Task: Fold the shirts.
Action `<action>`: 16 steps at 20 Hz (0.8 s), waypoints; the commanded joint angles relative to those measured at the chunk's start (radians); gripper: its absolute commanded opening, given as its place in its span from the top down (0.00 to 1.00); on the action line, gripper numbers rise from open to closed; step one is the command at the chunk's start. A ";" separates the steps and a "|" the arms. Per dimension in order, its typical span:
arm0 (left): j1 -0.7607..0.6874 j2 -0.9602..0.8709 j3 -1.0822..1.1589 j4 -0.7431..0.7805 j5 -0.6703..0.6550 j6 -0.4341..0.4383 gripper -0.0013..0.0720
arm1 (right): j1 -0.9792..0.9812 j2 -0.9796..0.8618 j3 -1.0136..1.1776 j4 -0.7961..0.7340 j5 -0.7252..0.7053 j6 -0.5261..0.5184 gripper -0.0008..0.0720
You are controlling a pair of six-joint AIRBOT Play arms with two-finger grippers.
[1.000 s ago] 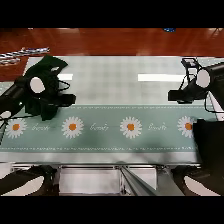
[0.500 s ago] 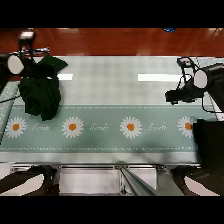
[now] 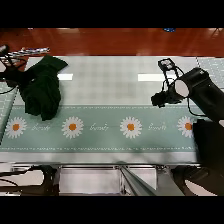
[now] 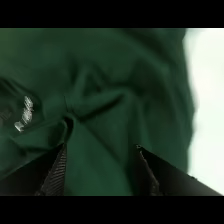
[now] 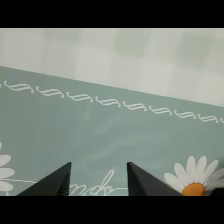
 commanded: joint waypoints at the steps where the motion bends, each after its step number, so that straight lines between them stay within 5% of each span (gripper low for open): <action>1: 0.001 -0.131 0.003 -0.057 -0.126 0.080 0.30 | 0.027 -0.001 0.000 -0.054 -0.002 0.078 0.43; 4: 0.008 -0.191 0.003 -0.055 -0.161 0.079 0.34 | 0.027 0.000 0.000 -0.054 0.058 0.089 0.43; 6: 0.010 -0.188 0.020 -0.047 -0.175 0.080 0.95 | 0.027 0.000 0.000 -0.055 0.090 0.088 0.43; 10: 0.002 -0.119 0.156 -0.078 -0.210 0.114 0.95 | 0.027 0.037 0.000 -0.059 0.080 0.100 0.43; 16: -0.018 0.151 0.379 -0.427 -0.109 0.197 0.95 | 0.027 0.219 0.000 -0.064 0.082 0.134 0.43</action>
